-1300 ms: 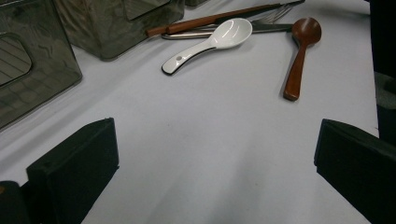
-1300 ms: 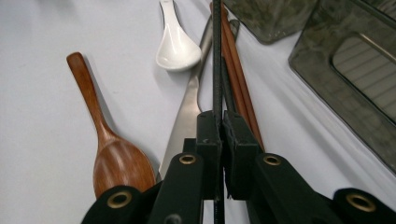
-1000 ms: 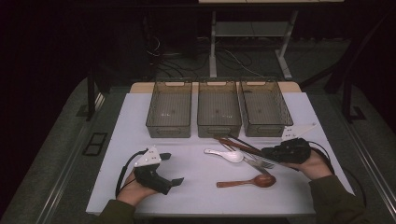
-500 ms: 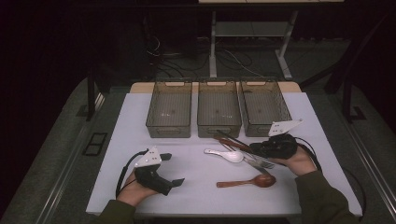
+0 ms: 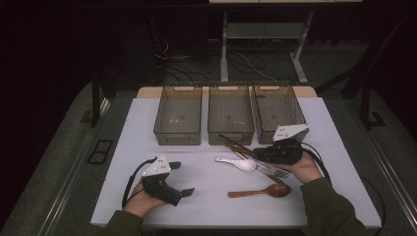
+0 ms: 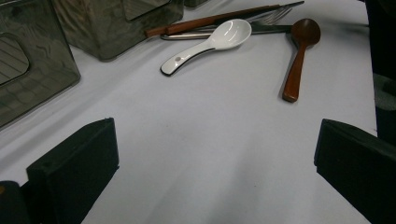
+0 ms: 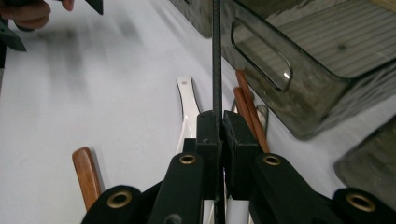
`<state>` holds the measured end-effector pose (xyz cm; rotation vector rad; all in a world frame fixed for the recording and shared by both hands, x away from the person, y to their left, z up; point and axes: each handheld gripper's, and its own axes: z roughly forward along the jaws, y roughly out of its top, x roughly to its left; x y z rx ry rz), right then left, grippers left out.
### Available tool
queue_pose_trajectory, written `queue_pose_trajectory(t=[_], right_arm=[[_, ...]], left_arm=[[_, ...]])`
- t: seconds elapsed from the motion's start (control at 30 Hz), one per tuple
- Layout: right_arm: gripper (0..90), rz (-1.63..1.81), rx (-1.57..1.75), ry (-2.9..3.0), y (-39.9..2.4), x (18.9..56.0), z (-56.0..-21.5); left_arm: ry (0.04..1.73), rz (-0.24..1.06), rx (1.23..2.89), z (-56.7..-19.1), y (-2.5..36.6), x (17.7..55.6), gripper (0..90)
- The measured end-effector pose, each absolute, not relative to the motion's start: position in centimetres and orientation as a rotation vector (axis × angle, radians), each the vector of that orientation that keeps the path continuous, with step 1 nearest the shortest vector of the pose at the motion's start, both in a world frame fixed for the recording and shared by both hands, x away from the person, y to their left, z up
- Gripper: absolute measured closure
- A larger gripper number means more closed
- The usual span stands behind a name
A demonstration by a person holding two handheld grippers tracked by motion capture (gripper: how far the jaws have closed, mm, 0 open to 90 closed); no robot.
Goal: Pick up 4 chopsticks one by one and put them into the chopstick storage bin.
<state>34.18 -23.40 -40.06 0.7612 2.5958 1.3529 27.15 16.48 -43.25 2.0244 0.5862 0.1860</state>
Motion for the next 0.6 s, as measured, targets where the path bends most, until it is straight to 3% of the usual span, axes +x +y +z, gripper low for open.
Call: queue_pose_trajectory(t=[0.6], right_arm=[[85.7, 1.329, 0.78, 2.574, -20.9, 35.8, -38.8]], left_arm=[[0.581, 0.187, 2.019, -43.3, 16.3, 27.1, 0.0]])
